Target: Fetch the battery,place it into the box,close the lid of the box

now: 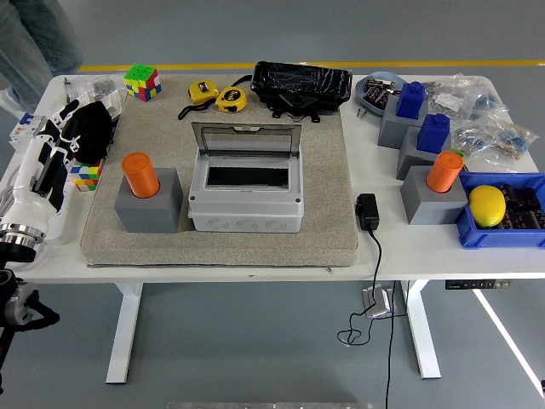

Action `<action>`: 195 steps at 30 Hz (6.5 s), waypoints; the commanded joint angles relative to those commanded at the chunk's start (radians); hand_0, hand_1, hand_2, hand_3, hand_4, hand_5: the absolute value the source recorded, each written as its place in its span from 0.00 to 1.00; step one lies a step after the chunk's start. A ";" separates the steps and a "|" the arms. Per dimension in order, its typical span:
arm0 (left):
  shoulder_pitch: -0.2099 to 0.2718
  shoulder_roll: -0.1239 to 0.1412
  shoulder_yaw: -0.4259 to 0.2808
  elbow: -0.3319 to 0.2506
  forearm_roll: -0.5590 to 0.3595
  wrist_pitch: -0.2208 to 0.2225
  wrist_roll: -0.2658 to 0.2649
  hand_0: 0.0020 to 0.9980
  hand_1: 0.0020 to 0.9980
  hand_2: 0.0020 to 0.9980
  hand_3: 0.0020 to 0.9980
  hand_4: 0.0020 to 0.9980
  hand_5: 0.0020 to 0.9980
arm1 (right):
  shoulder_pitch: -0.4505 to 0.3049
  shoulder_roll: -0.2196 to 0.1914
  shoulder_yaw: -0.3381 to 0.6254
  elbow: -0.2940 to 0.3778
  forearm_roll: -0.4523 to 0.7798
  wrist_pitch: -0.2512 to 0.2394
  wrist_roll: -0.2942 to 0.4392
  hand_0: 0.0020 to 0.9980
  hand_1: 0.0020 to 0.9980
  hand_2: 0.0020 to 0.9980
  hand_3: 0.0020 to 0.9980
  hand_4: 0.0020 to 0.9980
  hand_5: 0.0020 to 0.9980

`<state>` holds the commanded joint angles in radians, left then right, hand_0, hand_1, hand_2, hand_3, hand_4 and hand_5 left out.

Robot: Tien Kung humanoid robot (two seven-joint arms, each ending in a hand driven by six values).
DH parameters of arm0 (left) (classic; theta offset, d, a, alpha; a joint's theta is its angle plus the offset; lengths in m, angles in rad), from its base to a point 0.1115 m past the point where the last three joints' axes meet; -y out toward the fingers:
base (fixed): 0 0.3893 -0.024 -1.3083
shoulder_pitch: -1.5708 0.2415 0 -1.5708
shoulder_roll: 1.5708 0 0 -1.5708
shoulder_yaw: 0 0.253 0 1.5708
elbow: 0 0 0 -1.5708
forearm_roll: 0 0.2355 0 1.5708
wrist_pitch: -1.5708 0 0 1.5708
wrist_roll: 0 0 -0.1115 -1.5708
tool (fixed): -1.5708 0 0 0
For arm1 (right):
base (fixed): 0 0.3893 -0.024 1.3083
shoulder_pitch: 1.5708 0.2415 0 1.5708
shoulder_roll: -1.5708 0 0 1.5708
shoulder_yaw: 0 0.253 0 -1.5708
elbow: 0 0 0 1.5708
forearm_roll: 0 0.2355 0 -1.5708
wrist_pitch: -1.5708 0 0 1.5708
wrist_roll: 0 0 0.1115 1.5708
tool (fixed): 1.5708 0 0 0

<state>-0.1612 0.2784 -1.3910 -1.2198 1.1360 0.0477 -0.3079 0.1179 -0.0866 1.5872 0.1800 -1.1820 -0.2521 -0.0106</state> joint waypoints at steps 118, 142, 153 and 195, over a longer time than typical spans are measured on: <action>-0.167 -0.222 0.058 0.271 0.155 0.076 -0.017 0.71 0.75 0.67 0.69 1.00 0.15 | 0.002 0.005 0.025 0.000 -0.009 -0.007 -0.013 0.99 0.91 0.87 0.90 1.00 1.00; -0.165 -0.232 0.081 0.273 0.150 0.108 -0.024 0.38 0.51 0.40 0.39 1.00 0.14 | 0.002 0.005 0.039 0.000 -0.016 -0.009 -0.010 0.99 0.91 0.87 0.90 1.00 1.00; -0.163 -0.233 0.088 0.274 0.147 0.117 -0.024 0.26 0.32 0.30 0.26 1.00 0.12 | 0.001 0.004 0.040 0.000 -0.017 -0.010 -0.010 0.99 0.91 0.87 0.90 1.00 1.00; -0.166 -0.228 0.096 0.258 0.060 0.250 -0.077 0.02 0.00 0.03 0.01 0.98 0.09 | 0.002 0.001 0.036 0.000 -0.015 -0.013 -0.013 0.99 0.92 0.87 0.91 1.00 1.00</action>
<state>-0.3268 0.0500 -1.2952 -0.9622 1.1964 0.2981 -0.3853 0.1195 -0.0861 1.6232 0.1800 -1.1972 -0.2655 -0.0236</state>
